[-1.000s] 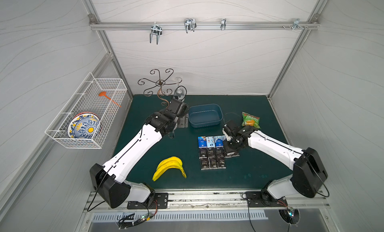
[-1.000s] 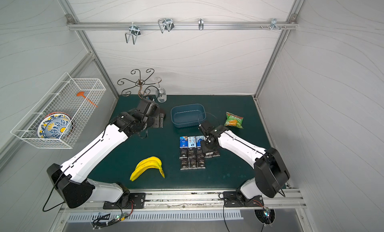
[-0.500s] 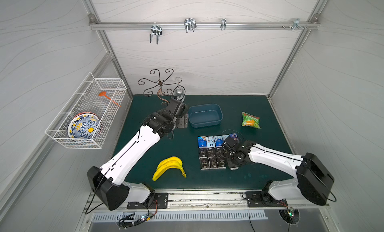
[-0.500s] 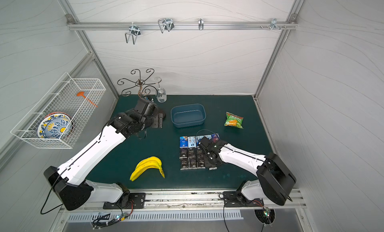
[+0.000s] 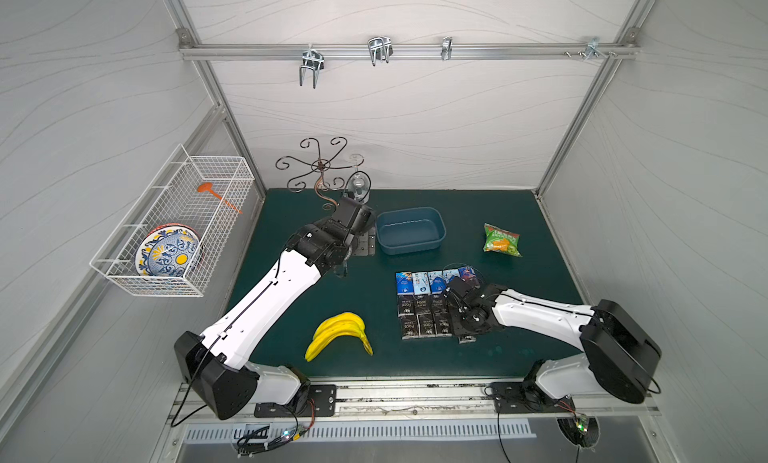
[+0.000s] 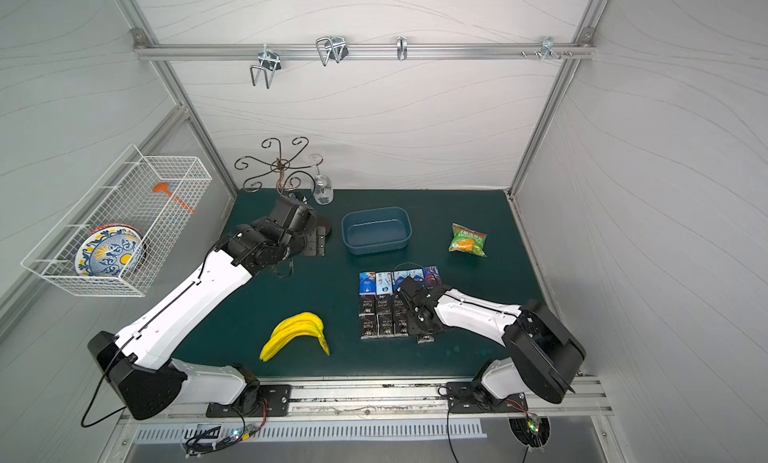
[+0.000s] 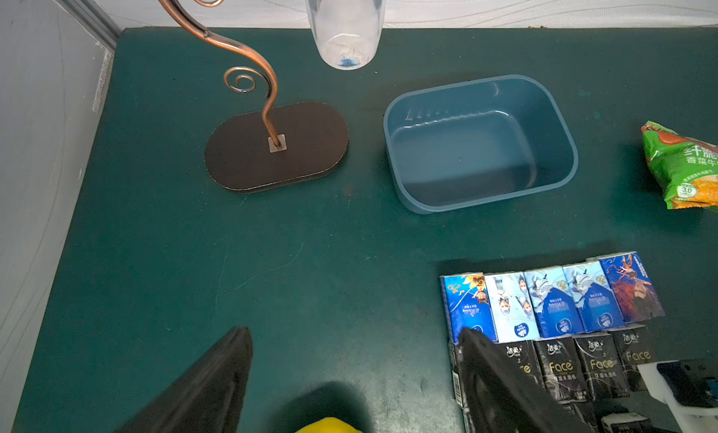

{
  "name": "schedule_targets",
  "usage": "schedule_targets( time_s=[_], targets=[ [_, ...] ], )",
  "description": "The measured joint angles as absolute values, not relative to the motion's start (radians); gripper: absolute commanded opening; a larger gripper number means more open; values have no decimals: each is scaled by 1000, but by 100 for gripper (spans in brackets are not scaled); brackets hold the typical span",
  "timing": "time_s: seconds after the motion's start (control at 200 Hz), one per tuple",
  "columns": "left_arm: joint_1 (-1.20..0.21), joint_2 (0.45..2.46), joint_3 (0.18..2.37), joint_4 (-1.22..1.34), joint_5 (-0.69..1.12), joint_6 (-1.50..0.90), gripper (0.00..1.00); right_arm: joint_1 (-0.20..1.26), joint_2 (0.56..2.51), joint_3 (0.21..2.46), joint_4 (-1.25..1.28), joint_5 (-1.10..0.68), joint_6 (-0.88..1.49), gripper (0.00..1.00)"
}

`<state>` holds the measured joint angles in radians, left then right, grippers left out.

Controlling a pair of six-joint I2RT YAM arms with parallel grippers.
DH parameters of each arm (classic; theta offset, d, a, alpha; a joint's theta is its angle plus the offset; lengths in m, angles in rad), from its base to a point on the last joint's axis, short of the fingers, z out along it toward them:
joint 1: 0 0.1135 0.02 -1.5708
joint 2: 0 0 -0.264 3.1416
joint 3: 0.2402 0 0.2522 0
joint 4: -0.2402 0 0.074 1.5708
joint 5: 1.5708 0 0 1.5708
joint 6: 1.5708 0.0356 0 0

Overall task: Take the pocket tissues out of the storage box
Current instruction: Place the pocket tissues at the center of the board, then move the pocket tissues to the center of the board.

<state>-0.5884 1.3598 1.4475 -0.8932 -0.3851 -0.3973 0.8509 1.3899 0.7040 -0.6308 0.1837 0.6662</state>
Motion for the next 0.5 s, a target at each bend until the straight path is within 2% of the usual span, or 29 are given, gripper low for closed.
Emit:
schedule_targets(
  time_s=[0.23, 0.5],
  targets=[
    [-606, 1377, 1448, -893, -385, -400, 87, 821, 1253, 691, -646, 181, 666, 64],
    [-620, 1385, 1450, -893, -385, -404, 87, 786, 1163, 581, -646, 151, 677, 48]
  ],
)
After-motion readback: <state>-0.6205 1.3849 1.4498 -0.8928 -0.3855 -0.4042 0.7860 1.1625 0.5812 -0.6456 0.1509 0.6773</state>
